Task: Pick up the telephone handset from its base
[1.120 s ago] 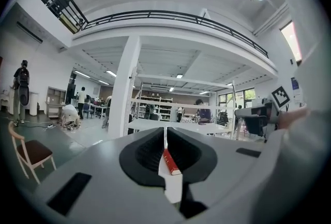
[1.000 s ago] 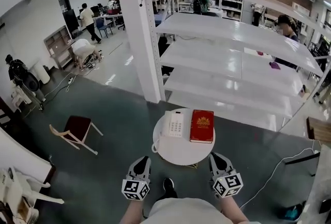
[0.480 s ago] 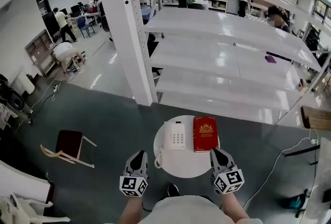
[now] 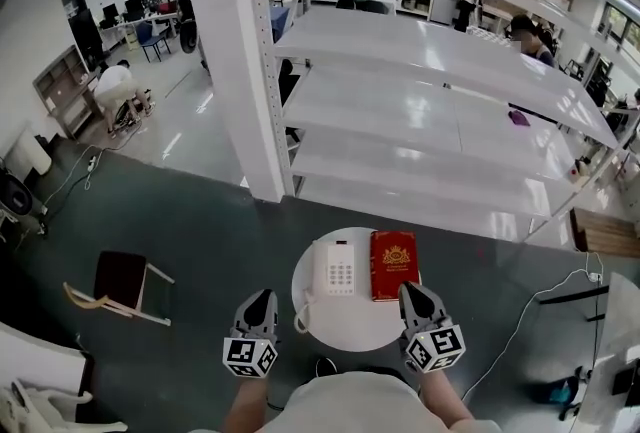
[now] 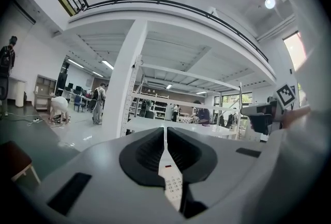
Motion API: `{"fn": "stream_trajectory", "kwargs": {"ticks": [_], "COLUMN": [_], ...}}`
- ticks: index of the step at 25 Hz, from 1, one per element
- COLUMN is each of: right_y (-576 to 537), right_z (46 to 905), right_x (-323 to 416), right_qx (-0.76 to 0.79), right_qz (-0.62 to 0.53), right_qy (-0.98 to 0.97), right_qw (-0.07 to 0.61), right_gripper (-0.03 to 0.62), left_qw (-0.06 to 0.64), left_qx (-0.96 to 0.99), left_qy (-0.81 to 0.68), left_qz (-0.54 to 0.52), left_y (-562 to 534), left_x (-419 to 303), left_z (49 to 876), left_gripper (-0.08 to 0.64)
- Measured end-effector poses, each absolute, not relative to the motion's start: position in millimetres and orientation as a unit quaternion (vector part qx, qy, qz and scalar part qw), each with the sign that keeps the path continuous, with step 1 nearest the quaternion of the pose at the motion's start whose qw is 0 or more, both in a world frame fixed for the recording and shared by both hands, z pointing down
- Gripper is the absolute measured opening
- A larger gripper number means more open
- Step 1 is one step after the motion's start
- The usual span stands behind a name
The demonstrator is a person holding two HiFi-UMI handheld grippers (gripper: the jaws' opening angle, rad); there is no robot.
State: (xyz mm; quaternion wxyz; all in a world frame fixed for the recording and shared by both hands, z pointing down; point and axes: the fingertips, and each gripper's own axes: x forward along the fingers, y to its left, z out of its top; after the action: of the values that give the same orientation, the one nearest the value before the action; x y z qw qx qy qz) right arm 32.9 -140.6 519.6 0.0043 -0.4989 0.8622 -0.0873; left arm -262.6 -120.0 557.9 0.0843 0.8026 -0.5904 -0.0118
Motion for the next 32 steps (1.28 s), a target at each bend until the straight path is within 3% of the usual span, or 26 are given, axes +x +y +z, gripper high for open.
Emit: {"fn": "stream_trajectory", "kwargs": {"ticks": [32], "right_y": [-193.4], "right_z": [535.5], "right_x": [92.4], "right_qx": [-0.448], "right_qz": [-0.113], "right_qy": [0.887], "right_qw": [0.007], "right_gripper": [0.008], "left_qw": [0.085], "left_qx": [0.761], "left_qy": [-0.643], "left_qz": [0.013], "left_y": [-142.6], "left_x": [-198.2], "left_z": [554.7], "left_gripper": [0.032]}}
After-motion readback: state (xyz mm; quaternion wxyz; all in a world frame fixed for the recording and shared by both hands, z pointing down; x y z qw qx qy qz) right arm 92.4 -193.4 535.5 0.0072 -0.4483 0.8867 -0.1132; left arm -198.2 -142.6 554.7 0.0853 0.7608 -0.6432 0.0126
